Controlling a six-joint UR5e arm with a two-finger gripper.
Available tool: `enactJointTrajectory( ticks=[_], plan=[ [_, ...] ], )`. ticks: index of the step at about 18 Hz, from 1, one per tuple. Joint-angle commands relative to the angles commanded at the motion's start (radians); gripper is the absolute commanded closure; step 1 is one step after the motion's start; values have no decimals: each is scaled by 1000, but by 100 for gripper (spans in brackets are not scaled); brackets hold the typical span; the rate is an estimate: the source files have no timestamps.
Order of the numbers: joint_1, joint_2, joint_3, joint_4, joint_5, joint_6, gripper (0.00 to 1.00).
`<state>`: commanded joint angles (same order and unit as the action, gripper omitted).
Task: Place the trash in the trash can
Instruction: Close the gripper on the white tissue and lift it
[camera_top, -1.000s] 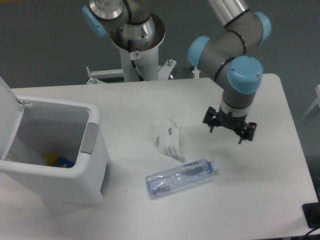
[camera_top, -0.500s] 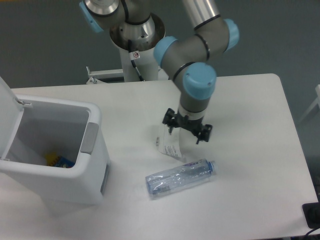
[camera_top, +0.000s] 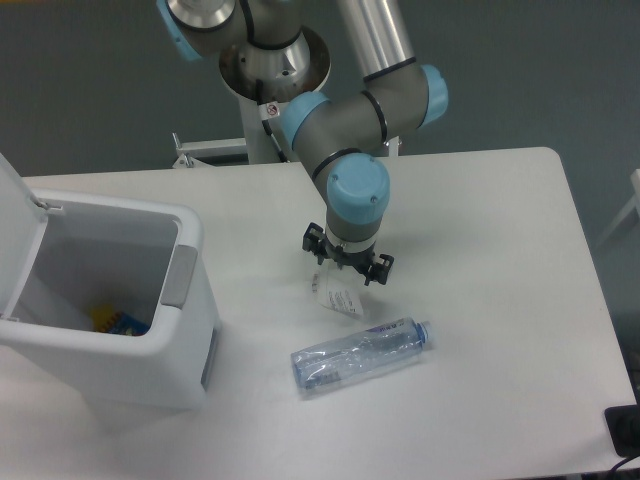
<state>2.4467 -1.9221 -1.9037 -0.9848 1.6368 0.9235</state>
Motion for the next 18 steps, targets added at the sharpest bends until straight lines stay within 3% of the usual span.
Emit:
enactJointTrajectory(
  ticks=[1, 14, 18],
  plan=[
    [0, 0, 2, -2, -2, 0, 100],
    [21, 18, 23, -17, -17, 11, 100],
    [37, 61, 35, -20, -72, 12, 100]
  ],
)
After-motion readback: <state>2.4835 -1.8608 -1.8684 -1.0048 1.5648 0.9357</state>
